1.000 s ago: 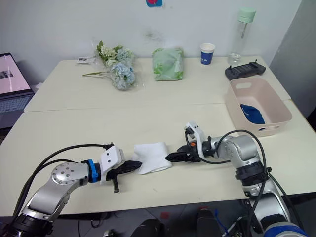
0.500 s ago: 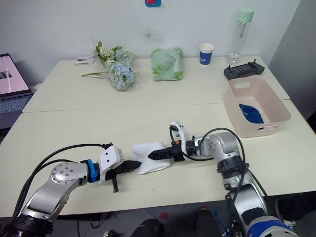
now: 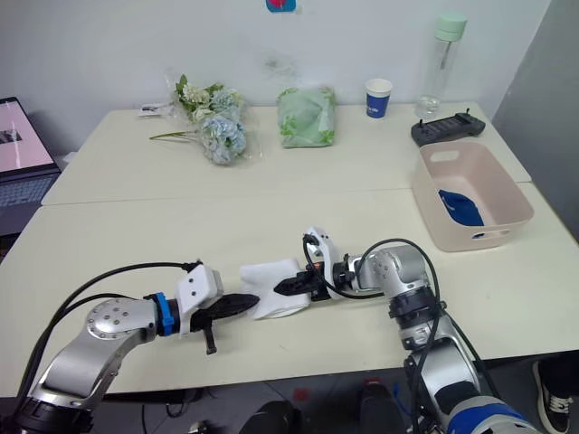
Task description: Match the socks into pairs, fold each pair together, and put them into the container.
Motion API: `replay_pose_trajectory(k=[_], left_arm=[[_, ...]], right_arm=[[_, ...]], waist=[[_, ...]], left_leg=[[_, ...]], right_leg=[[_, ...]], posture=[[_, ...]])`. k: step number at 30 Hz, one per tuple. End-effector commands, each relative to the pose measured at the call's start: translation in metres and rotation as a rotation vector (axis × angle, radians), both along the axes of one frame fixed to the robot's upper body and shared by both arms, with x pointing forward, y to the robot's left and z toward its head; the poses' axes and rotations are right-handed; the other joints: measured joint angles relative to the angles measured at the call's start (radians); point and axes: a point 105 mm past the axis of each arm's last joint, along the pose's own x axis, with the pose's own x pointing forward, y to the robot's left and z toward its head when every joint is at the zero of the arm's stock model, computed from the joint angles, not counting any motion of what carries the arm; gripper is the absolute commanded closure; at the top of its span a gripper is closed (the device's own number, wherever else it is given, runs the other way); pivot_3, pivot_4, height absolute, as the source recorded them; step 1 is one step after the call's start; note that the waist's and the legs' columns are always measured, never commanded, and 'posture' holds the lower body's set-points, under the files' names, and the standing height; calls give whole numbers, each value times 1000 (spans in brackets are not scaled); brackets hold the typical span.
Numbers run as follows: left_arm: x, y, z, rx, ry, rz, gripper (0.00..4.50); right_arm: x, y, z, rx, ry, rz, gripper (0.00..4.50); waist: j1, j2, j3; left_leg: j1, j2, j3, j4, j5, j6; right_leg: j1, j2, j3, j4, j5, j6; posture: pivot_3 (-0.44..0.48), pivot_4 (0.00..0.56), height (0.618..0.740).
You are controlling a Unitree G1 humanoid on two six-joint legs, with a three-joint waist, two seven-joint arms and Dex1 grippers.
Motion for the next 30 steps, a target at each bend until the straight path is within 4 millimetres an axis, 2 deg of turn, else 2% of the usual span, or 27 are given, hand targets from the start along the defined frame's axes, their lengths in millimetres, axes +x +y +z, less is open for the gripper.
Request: replay_pose_trajectory(k=[1, 3, 6, 10, 12, 15, 17, 20, 23, 25, 30], left_arm=[[-3, -6, 47, -107, -77, -14, 4500], [-2, -10, 68, -185, -86, -13, 4110], [6, -23, 101, -265, -136, -40, 3314], [26, -52, 143, -393, -235, -79, 2093], [33, -69, 159, -442, -275, -110, 1474], [41, -85, 170, -463, -317, -138, 565], [43, -104, 181, -507, -328, -188, 12], [41, -125, 190, -551, -321, -266, 12], [44, -133, 193, -560, -332, -285, 12], [47, -136, 195, -563, -344, -281, 12], [47, -139, 193, -557, -355, -285, 12]], right_arm=[[9, -15, 23, 49, -81, -44, 4453], [15, -27, 40, 77, -146, -80, 4500], [35, -56, 83, 130, -326, -195, 4500], [67, -120, 131, 65, -585, -454, 4500], [77, -151, 153, 11, -698, -560, 4500], [82, -178, 171, -77, -820, -623, 4500], [90, -208, 190, -188, -947, -707, 4500], [99, -243, 198, -485, -1176, -708, 4500], [109, -272, 204, -833, -1394, -618, 4500], [114, -283, 207, -961, -1460, -575, 4500], [121, -301, 198, -1216, -1538, -407, 4500]], waist=[[3, 0, 0], [7, 0, 0], [7, 0, 1], [9, -1, 1], [6, -1, 1], [2, -1, 1], [0, -1, 1], [1, -1, 1], [-1, -1, 1], [-3, -2, 1], [-4, -2, 2]], left_leg=[[0, 0, 0, 0, 0, 0], [-1, 0, -1, 1, 0, 0], [-2, -1, -2, 2, 0, 0], [-2, -3, -1, 2, 0, 0], [-3, -3, -1, 2, 0, 0], [-3, -4, 0, 1, 0, 0], [-3, -4, 2, 0, 0, 0], [-3, -4, 5, 1, 0, 0], [-2, -4, 10, 0, 0, 0], [-1, -3, 13, 0, 0, 0], [0, -3, 16, 0, 0, 0]], right_leg=[[0, 0, 0, 0, 0, 0], [0, -1, -1, -1, 0, 0], [1, -1, -2, -1, 0, 0], [1, -1, -2, -1, 0, 0], [1, -1, -3, -2, 0, 0], [0, 0, -2, -2, 0, 0], [0, 0, -1, -2, 0, 0], [0, 0, 1, -2, 0, 0], [-1, 0, 2, -2, 0, 0], [-1, 1, 3, -2, 0, 0], [-1, 1, 6, -2, 0, 0]], posture=[[0, 150, 740], [0, 150, 740], [0, 150, 740], [0, 150, 740], [0, 150, 740], [0, 150, 740], [0, 150, 740], [0, 150, 740], [0, 150, 740], [0, 150, 740], [0, 150, 740]])
